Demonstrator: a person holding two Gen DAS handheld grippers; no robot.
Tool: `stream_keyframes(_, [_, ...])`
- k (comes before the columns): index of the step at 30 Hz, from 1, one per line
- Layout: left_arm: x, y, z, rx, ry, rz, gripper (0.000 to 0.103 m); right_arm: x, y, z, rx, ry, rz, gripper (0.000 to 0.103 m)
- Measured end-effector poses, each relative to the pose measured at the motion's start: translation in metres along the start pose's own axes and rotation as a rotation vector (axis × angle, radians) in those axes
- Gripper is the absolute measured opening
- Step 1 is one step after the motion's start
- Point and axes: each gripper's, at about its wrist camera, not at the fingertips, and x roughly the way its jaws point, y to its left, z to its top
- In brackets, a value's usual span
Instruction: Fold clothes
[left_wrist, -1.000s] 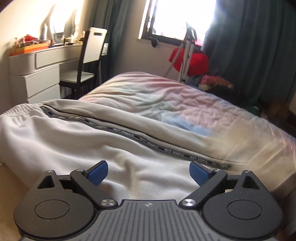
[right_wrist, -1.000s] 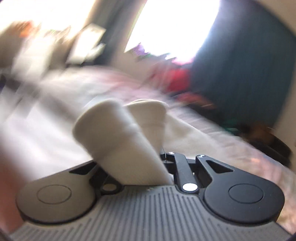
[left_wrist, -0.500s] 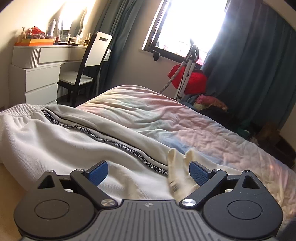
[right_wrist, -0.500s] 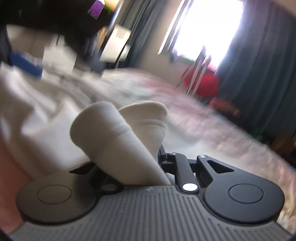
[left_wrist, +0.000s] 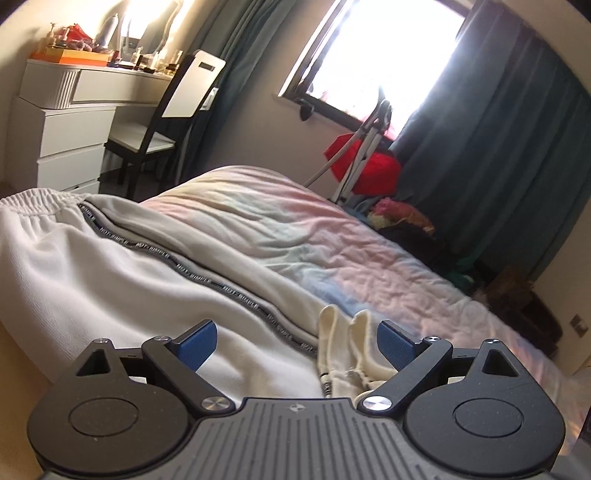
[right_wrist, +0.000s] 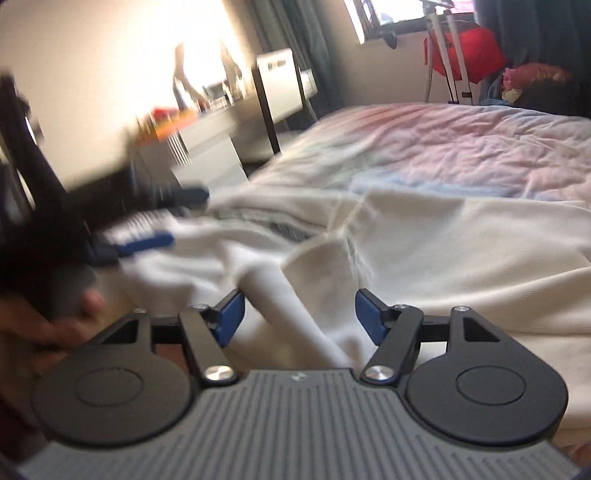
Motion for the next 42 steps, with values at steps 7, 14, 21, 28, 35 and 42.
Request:
stream_keyframes(7, [0.015, -0.013, -0.009, 0.067, 0.045, -0.116, 0.094, 0.007, -0.046, 0.057, 0.227, -0.127, 0.031, 0.071])
stream_keyframes(14, [0.057, -0.039, -0.04, 0.243, 0.167, -0.253, 0.087, 0.109, -0.075, 0.068, 0.288, 0.021, -0.072, 0.068])
stream_keyframes(21, [0.088, -0.051, -0.063, 0.362, 0.244, -0.358, 0.08, 0.121, -0.094, 0.047, 0.337, -0.005, -0.155, 0.007])
stream_keyframes(28, [0.096, -0.05, -0.072, 0.369, 0.246, -0.357, 0.079, 0.071, -0.067, 0.079, 0.18, -0.156, -0.087, 0.007])
stream_keyframes(35, [0.082, -0.057, -0.068, 0.402, 0.259, -0.329, 0.036, 0.05, -0.068, 0.084, 0.221, -0.228, -0.057, 0.008])
stream_keyframes(42, [0.034, -0.052, -0.069, 0.243, 0.278, -0.284, 0.026, 0.086, -0.048, 0.067, 0.138, -0.138, -0.092, 0.008])
